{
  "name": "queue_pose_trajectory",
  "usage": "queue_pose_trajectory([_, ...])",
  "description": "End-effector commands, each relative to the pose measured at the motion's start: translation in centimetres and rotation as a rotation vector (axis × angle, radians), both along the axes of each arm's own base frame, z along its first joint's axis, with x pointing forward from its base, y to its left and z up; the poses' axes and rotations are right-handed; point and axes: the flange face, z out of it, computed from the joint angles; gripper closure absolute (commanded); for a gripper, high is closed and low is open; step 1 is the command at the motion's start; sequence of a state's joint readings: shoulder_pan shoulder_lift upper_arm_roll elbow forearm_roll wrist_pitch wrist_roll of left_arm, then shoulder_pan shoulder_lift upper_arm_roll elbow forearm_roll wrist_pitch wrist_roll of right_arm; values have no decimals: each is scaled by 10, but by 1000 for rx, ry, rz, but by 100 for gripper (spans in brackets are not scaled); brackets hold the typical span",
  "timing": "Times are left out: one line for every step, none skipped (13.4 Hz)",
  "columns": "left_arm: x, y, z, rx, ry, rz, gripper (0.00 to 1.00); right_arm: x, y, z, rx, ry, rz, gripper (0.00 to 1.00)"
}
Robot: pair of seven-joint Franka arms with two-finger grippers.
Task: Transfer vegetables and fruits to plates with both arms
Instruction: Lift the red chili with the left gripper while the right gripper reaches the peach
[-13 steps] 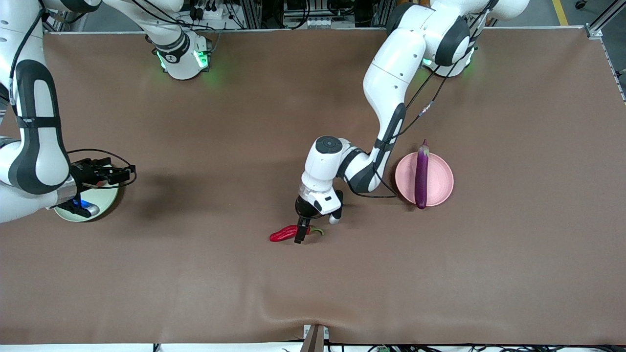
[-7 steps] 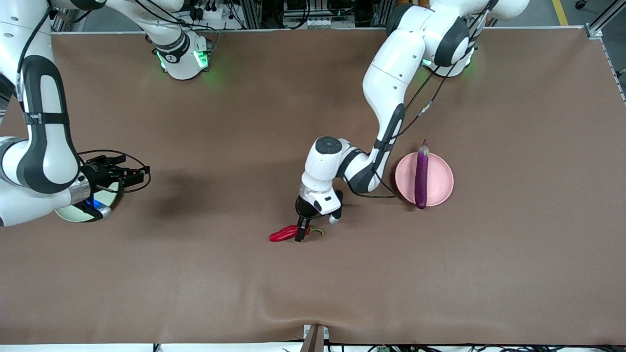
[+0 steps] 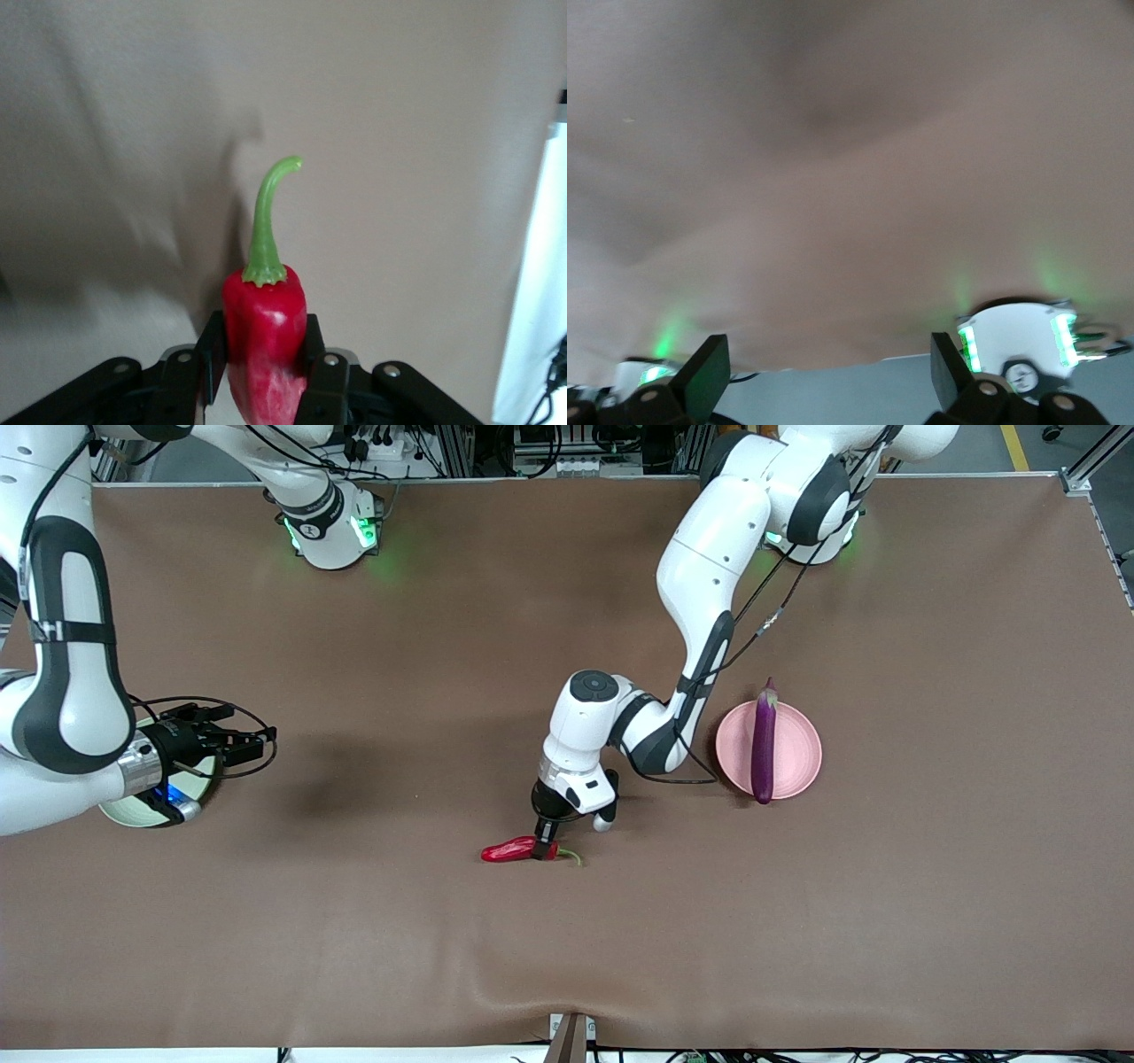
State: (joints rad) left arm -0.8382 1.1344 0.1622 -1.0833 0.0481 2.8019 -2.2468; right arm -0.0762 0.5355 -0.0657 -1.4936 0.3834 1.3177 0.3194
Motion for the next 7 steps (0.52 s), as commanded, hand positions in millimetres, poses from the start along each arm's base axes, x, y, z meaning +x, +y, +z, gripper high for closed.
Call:
queue_pose_trajectory([9,2,80,11,61,53,100,6,35,20,3,27,-87,0])
queue_pose_trajectory([13,9,95,30,78,67,100,9,51,25,4,47,-128,0])
queue_pose_trajectory([18,18,102,54,93,79,100,11,70,28,15,59,-156,0])
queue_pose_trajectory([19,23,102,95,116,62,100,11,89,29,23,72,-165,0])
queue_pose_trajectory([18,28,105,149,150,29,100,12,99,29,19,76,-177,0])
queue_pose_trajectory([18,37,102,213,187,-13,100,15,110,29,8,72,-198,0])
queue_pose_trajectory([21,48,101,273,221,-55,100,16,126,29,-2,69,-214,0])
